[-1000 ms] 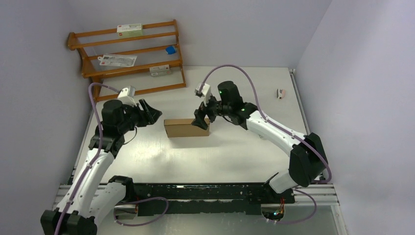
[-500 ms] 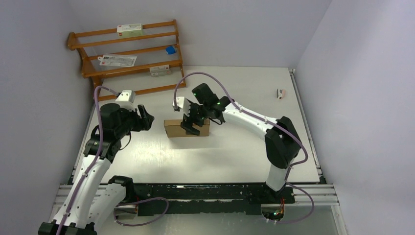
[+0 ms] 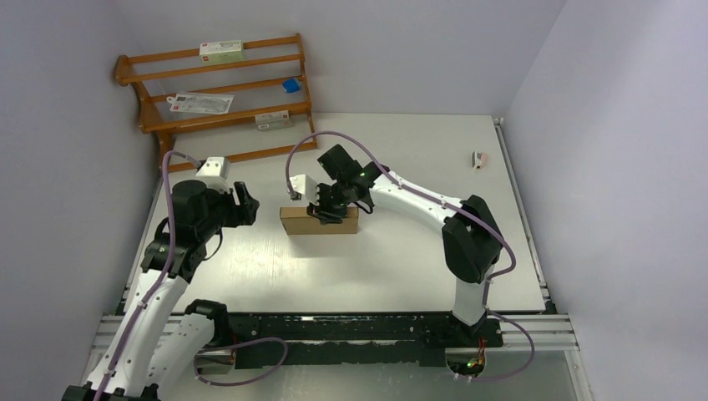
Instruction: Fold the paper box
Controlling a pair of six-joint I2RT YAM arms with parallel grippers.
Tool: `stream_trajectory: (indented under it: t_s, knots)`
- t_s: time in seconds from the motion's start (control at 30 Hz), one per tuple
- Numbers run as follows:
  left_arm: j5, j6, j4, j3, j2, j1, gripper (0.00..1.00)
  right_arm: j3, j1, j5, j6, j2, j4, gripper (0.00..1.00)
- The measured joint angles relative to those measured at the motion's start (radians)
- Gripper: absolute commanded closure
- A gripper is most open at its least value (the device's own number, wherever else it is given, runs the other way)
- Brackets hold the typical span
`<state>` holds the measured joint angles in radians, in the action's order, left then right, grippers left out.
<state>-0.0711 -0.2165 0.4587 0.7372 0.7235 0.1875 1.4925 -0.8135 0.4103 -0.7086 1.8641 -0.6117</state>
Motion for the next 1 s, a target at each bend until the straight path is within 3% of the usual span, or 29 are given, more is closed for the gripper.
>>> stream_trajectory:
  t_s: [0.23, 0.37, 0.57, 0.67, 0.8, 1.0]
  knots:
    - [0.094, 0.008, 0.012, 0.000, -0.090, 0.051, 0.29, -0.054, -0.047, -0.174, -0.015, -0.100, 0.042, 0.77]
    - [0.159, 0.009, 0.015, 0.000, -0.148, 0.052, 0.28, -0.180, -0.093, -0.326, -0.044, -0.200, 0.174, 0.77]
    - [0.208, 0.009, 0.019, 0.000, -0.184, 0.052, 0.28, -0.429, -0.136, -0.592, -0.109, -0.179, 0.516, 0.75]
    - [0.223, 0.008, 0.021, 0.000, -0.188, 0.052, 0.28, -0.536, -0.166, -0.698, -0.151, -0.163, 0.697, 0.68]
    - [0.233, 0.008, 0.023, 0.000, -0.196, 0.052, 0.28, -0.597, -0.217, -0.819, -0.192, -0.113, 0.869, 0.51]
    - [0.235, 0.008, 0.026, 0.000, -0.195, 0.052, 0.28, -0.647, -0.257, -0.908, -0.204, -0.032, 0.936, 0.19]
